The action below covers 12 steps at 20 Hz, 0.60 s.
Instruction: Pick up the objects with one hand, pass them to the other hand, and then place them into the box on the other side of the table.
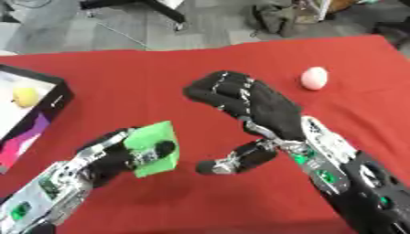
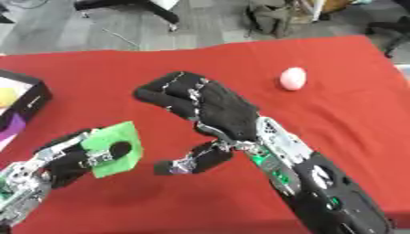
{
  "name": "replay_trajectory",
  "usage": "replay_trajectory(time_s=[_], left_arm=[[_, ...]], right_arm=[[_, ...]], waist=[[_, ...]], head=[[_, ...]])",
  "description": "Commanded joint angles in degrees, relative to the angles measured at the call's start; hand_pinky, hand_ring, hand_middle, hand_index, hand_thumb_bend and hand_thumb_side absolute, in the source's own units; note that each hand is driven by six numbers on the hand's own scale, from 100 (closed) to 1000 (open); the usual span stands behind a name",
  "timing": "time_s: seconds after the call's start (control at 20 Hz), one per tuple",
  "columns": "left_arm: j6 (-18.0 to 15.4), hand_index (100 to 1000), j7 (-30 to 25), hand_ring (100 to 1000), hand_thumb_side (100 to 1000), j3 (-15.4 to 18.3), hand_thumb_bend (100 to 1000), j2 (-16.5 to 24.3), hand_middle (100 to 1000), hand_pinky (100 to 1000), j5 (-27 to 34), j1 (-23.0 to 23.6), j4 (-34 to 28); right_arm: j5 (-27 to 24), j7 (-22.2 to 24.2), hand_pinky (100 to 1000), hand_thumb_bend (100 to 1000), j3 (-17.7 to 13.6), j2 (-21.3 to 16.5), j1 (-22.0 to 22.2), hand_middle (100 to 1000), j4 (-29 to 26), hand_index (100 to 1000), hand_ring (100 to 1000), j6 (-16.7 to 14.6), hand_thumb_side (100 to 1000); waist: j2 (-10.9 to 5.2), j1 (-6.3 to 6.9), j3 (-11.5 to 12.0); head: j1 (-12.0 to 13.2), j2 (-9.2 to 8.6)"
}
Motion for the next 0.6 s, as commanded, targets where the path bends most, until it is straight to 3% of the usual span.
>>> replay_trajectory(time_s=[0.05, 0.25, 0.4, 0.5, 0.55, 0.6], left_arm=[[4.0, 348, 12.6, 441, 296, 7.3, 225, 4.6, 241, 798, -3.0, -0.8, 3.2], [10.1, 360, 29.0, 457, 275, 13.3, 232, 8.3, 252, 782, -7.6, -4.1, 9.9], [16.5, 413, 35.8, 489, 260, 15.7, 304, 10.1, 292, 762, -14.9, -7.5, 18.5], [20.9, 522, 36.9, 550, 276, 16.2, 408, 10.8, 371, 764, -21.0, -9.3, 24.6], [23.3, 657, 36.4, 621, 368, 16.1, 575, 11.0, 466, 777, -24.8, -10.1, 27.7], [25.6, 725, 35.2, 666, 405, 16.1, 676, 11.0, 526, 789, -28.9, -10.8, 30.7]], right_arm=[[0.6, -1.4, 772, 531, -1.4, -1.3, -0.1, 805, -1.1, 978, 773, 0.7, 367], [0.7, -1.4, 775, 516, -1.4, -1.4, 0.5, 803, -1.3, 979, 774, 0.5, 374], [0.5, -1.0, 778, 505, -1.5, -1.4, 0.8, 801, -1.5, 979, 775, 0.2, 379], [0.3, -0.7, 780, 502, -1.5, -1.4, 1.0, 800, -1.7, 978, 775, 0.1, 383], [0.1, -0.5, 781, 499, -1.5, -1.4, 1.0, 799, -1.9, 979, 775, 0.1, 384], [-0.1, -0.2, 780, 497, -1.5, -1.4, 1.0, 798, -2.0, 979, 775, 0.0, 386]], waist=[[-0.96, 0.18, -0.2], [-1.20, 0.16, -0.6], [-1.37, 0.06, -1.0], [-1.39, 0.04, -1.4], [-1.37, 0.05, -1.6], [-1.36, 0.04, -1.8]], head=[[5.0, -2.30], [9.6, -4.63], [12.8, -5.92], [14.8, -6.63], [15.7, -6.98], [16.4, -7.28]])
